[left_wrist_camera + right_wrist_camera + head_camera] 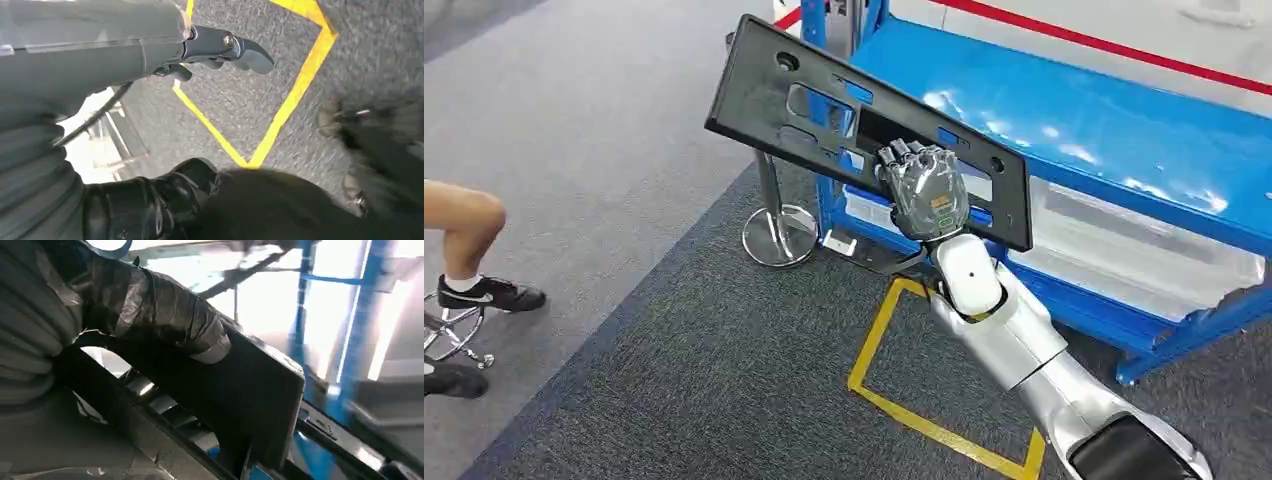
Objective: Take the parts from the cabinet and place them on the table.
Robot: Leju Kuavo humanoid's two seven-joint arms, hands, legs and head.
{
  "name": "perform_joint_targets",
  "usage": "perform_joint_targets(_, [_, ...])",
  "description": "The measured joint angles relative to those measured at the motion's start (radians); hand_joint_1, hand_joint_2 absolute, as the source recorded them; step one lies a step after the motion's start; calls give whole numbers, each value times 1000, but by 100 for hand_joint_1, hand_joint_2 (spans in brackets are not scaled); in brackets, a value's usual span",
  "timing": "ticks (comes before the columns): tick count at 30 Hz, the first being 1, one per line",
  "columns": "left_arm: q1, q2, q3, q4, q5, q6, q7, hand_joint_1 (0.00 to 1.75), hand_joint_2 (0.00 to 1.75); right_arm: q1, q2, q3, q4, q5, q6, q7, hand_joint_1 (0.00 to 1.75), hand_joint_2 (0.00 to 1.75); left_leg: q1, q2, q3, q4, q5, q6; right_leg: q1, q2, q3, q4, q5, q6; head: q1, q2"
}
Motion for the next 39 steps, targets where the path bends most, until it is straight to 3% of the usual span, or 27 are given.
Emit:
perform_joint_targets(3, [3,0,0,0,0,0,-3,0,175,-1,8,8,3,1,0,3,175,175,-9,-33,-29,4,29,30,-5,-40,-4,-4,23,20,-1,0])
perform_joint_targets(4, [9,-2,0,2,0,-1,-3,0,175,0,9,13,5,2,0,3,175,175,-2,-41,-36,-6,45,45,-12,-15,-13,4,6,28,-1,0])
perform_joint_targets(5, [9,-3,0,2,0,-1,-3,0,175,1,9,16,8,2,0,3,175,175,-3,-49,-48,-8,58,53,-17,52,-23,32,-46,33,-1,0])
perform_joint_targets(6, [7,-3,1,2,0,-1,-3,0,175,1,9,17,9,3,0,3,175,175,-3,-56,-62,-6,70,63,-17,90,-39,89,-108,32,0,0])
perform_joint_targets(8, [9,-3,1,2,0,1,-2,0,175,1,8,18,12,3,0,3,175,175,-6,-78,-90,-4,89,67,-16,122,-67,223,-195,33,-1,0])
perform_joint_targets(10, [7,-4,2,2,5,1,-2,0,175,1,12,29,16,3,0,0,175,175,-7,-112,-127,4,113,65,-15,127,-54,281,-181,30,-1,0])
perform_joint_targets(12, [6,-7,3,2,11,4,-2,0,175,0,22,37,19,4,2,-2,175,175,-5,-140,-157,11,132,56,-17,134,26,184,-109,24,-1,0])
perform_joint_targets(13, [4,-10,5,2,13,8,-2,0,175,-2,31,44,19,5,3,-2,175,175,-3,-152,-169,16,140,49,-20,156,81,105,-90,22,-1,0])
perform_joint_targets(14, [3,-11,8,2,17,11,-3,0,175,-7,42,50,20,5,4,-2,175,175,-3,-159,-182,19,148,42,-25,211,121,31,-122,20,-1,0])
perform_joint_targets(15, [-3,-11,10,2,19,12,-4,0,175,-8,57,58,19,5,6,-2,175,175,-6,-167,-189,24,159,36,-25,232,139,-11,-130,22,-4,0])
perform_joint_targets(17, [-3,-13,18,2,22,12,-10,0,175,-11,73,77,27,5,13,-2,175,175,-5,-195,-194,6,190,23,-16,206,129,0,-116,21,-3,0])
perform_joint_targets(18, [-2,-13,19,2,26,11,-14,0,175,-13,88,87,31,2,13,-2,175,175,-6,-208,-202,2,205,16,-14,193,120,2,-107,15,-2,0])
perform_joint_targets(19, [-6,-10,22,2,32,9,-18,0,175,-16,105,97,40,-2,13,0,175,175,1,-206,-216,15,194,17,-31,173,108,-5,-91,-1,-2,0])
perform_joint_targets(21, [-16,-8,29,1,38,-12,-24,0,175,-26,153,116,61,-10,14,7,175,175,-8,-123,-243,103,82,7,-18,149,81,-6,-67,-21,-10,0])
perform_joint_targets(23, [-24,-6,32,-1,39,-27,-23,0,175,-41,188,131,84,-13,11,11,175,175,-5,-99,-268,250,-25,-1,-7,122,54,-4,-46,-26,-10,0])
perform_joint_targets(24, [-27,-6,35,-2,39,-30,-24,0,175,-48,201,137,97,-17,10,13,175,175,-5,-96,-273,312,-41,-2,-2,104,40,-2,-37,-28,-10,0])
perform_joint_targets(25, [-30,-4,38,-3,41,-31,-24,0,175,-51,214,142,108,-24,9,13,175,175,-5,-94,-263,341,-23,0,3,86,26,-1,-28,-30,-10,0])
perform_joint_targets(26, [-33,-3,42,-4,42,-32,-27,0,175,-52,224,147,118,-30,9,13,175,175,-5,-93,-238,332,11,4,9,70,13,-1,-19,-32,-10,0])
perform_joint_targets(28, [-38,-2,46,-6,43,-34,-26,0,175,-56,242,153,130,-39,8,13,175,175,-13,-77,-136,222,59,23,20,45,-11,-1,0,-34,-10,0])
perform_joint_targets(30, [-43,5,47,-9,45,-34,-23,0,175,-62,257,156,141,-46,7,15,175,175,-37,-11,25,17,-7,49,24,23,-18,-1,15,-30,-10,0])
perform_joint_targets(31, [-44,5,48,-9,45,-34,-23,0,175,-64,261,156,145,-48,3,15,175,175,-39,-15,38,-24,-19,51,22,7,-20,-2,26,-25,-9,0])
perform_joint_targets(33, [-40,6,50,-9,45,-34,-23,0,175,-65,269,156,154,-49,1,15,175,175,-49,-35,21,-29,7,63,16,-18,-20,-17,49,-19,-10,0])
perform_joint_targets(34, [-37,6,51,-8,45,-34,-21,0,175,-64,271,156,159,-50,1,15,175,175,-42,-45,16,-49,29,71,17,-20,-24,-21,55,-14,-9,0])
perform_joint_targets(35, [-40,5,51,-8,44,-34,-17,0,175,-65,271,156,163,-53,-2,14,175,175,-36,-50,11,-54,49,74,11,37,-33,-8,21,-4,-10,0])
perform_joint_targets(36, [-45,5,51,-8,43,-34,-10,0,175,-66,271,157,167,-61,-8,12,175,175,-34,-58,-7,-55,63,86,10,87,-44,33,-43,1,-9,0])
perform_joint_targets(37, [-45,6,51,-8,43,-33,-1,0,175,-66,270,157,172,-67,-13,13,175,175,-32,-66,-25,-53,77,88,7,113,-58,100,-108,5,-9,0])
perform_joint_targets(39, [-40,5,52,-8,45,-26,8,0,175,-62,270,157,187,-72,-18,12,175,175,-32,-91,-62,-47,103,88,4,125,-85,244,-177,10,-9,0])
